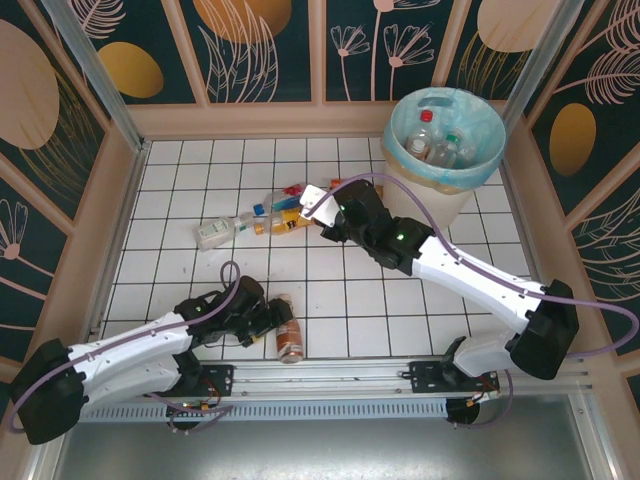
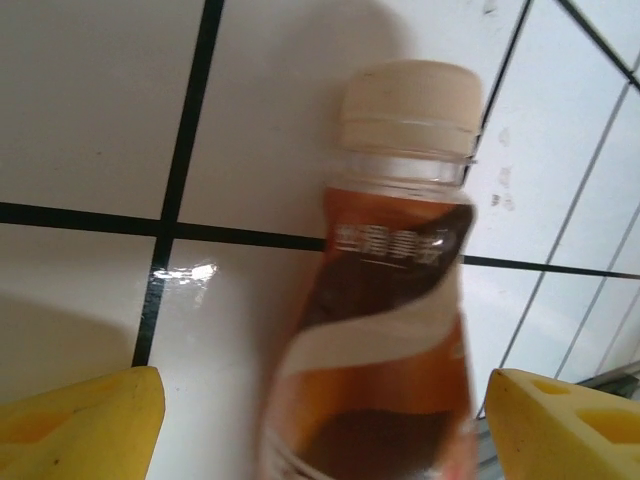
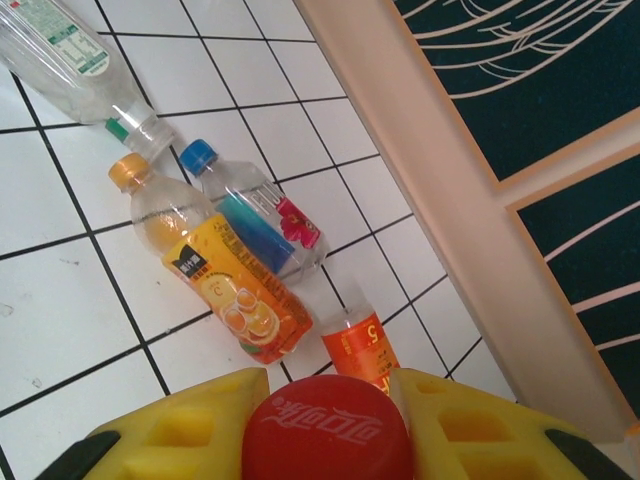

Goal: Put the plastic bottles in the bin

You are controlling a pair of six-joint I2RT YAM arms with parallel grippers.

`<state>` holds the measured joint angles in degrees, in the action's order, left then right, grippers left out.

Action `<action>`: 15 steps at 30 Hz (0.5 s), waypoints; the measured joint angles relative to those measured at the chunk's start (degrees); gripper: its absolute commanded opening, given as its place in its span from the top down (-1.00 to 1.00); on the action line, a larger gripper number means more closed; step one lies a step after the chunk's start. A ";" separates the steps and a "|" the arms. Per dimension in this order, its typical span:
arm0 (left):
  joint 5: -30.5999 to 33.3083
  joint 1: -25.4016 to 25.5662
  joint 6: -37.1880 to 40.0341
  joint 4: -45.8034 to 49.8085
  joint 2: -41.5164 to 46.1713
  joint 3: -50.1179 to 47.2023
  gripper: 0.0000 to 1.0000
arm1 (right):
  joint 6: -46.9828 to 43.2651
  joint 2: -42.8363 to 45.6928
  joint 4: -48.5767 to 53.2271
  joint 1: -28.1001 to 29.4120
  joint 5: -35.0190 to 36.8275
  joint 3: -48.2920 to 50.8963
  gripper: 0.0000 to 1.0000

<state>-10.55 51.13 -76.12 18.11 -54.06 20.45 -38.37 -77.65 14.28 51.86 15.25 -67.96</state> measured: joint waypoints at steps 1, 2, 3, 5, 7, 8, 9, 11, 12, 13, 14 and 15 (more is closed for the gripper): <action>0.02 0.04 -0.09 -0.50 -0.63 0.00 -0.67 | 0.09 0.28 -0.02 -0.17 0.04 0.31 0.62; 0.07 0.04 -0.09 -1.14 -1.05 0.02 -0.67 | 0.28 0.57 0.00 -0.44 0.02 0.55 0.62; 0.04 0.04 -0.09 -1.46 -1.46 0.09 -0.67 | 0.57 0.79 0.02 -0.63 -0.02 0.55 0.62; 0.04 0.04 -0.09 -2.08 -2.91 0.63 -0.67 | 1.51 1.38 -0.15 -1.53 -0.04 0.55 0.62; 0.00 0.04 -0.07 -3.15 -4.70 1.36 -0.67 | 2.49 2.03 -0.42 -2.36 -0.13 0.42 0.62; -0.02 0.04 -0.07 -3.65 -5.44 1.66 -0.67 | 2.93 2.34 -0.39 -2.69 -0.33 0.11 0.62; -0.07 0.04 -0.07 -4.22 -5.90 1.86 -0.67 | 3.41 2.67 -0.44 -2.95 -0.57 -0.33 0.62; -0.17 0.04 -0.07 -4.87 -6.36 2.23 -0.67 | 4.52 3.56 -1.05 -3.54 -1.68 -1.44 0.61; -0.20 0.04 -0.09 -5.11 -6.45 2.47 -0.67 | 5.01 4.07 -1.49 -3.82 -2.36 -2.16 0.61; -0.17 0.07 -0.07 -5.20 -6.49 2.84 -0.67 | 5.62 4.61 -1.90 -4.28 -3.34 -3.15 0.61; -0.17 0.07 -0.09 -5.51 -6.49 3.06 -0.67 | 5.95 5.01 -2.27 -4.74 -3.93 -4.04 0.60; -0.17 0.04 -0.09 -5.77 -6.49 3.39 -0.67 | 6.19 5.38 -2.64 -5.55 -4.87 -5.27 0.60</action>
<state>-10.72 51.18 -76.20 12.34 -60.55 23.83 -32.18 -72.27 11.64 46.30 10.37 -73.23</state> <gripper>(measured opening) 0.836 0.326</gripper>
